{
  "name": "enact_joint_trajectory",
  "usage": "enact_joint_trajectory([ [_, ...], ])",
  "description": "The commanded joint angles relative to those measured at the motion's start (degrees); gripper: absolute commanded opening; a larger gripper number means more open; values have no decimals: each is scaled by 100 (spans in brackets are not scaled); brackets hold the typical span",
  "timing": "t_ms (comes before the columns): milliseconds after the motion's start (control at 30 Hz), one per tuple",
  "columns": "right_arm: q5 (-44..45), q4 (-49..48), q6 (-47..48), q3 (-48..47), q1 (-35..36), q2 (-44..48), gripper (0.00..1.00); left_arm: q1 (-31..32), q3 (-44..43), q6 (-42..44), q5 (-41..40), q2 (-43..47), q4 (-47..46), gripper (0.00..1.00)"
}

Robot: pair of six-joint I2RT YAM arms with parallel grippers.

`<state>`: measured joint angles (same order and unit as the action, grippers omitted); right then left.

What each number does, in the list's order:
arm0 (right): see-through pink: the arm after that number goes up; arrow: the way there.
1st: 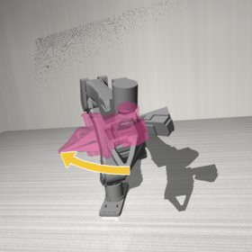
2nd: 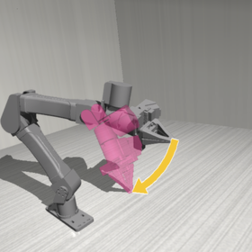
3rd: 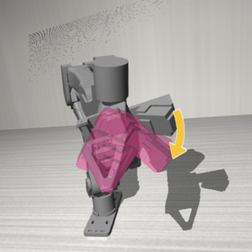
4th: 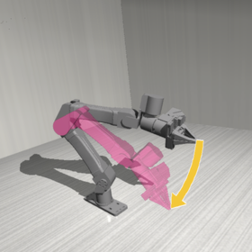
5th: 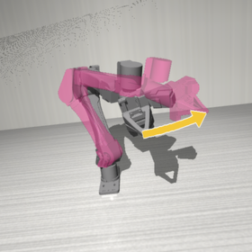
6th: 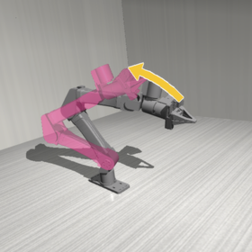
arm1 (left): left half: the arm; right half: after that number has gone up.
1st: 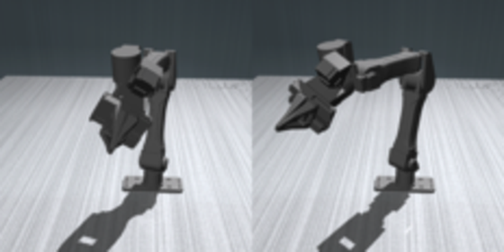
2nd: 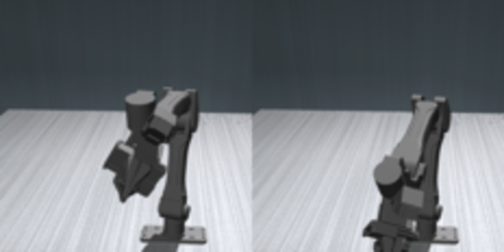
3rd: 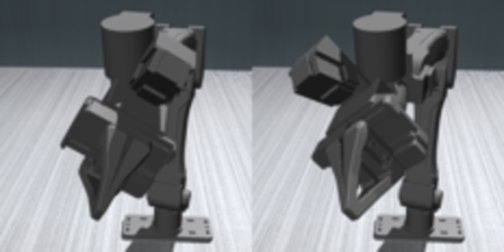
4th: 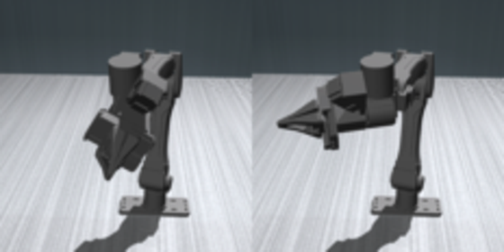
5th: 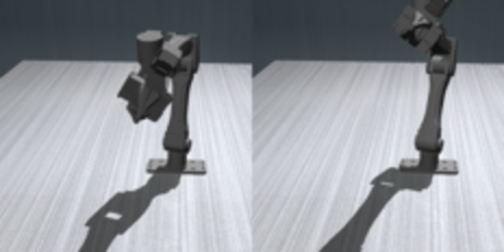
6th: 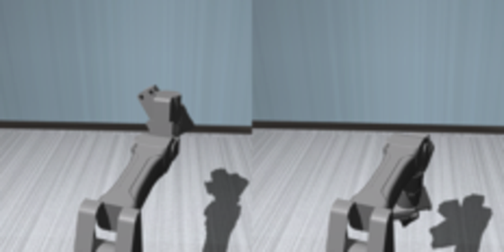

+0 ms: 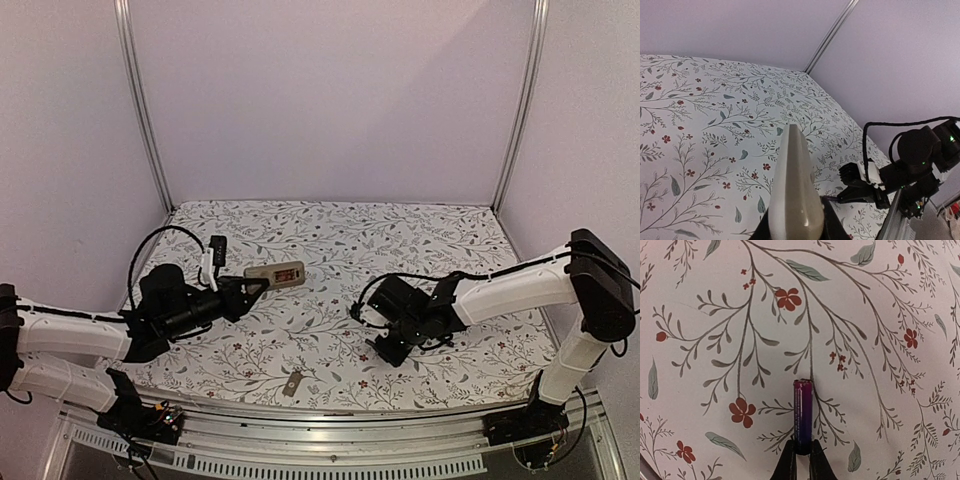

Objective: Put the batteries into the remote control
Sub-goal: Pick up the battery at the center of the board, then place the battery in the battery compartment.

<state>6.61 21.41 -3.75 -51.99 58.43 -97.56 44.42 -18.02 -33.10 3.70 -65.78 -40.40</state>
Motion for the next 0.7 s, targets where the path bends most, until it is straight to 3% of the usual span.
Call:
enact_joint_trajectory([
  [0, 329, 385, 689, -390, 11, 461, 0, -83, -103, 185, -11, 235, 376, 0],
  [467, 398, 128, 3549, -1325, 181, 1556, 0, -48, -215, 242, 895, 452, 238, 0],
  [667, 391, -158, 4578, -1751, 508, 1364, 0, 52, -330, 204, 1124, 218, 49, 0],
])
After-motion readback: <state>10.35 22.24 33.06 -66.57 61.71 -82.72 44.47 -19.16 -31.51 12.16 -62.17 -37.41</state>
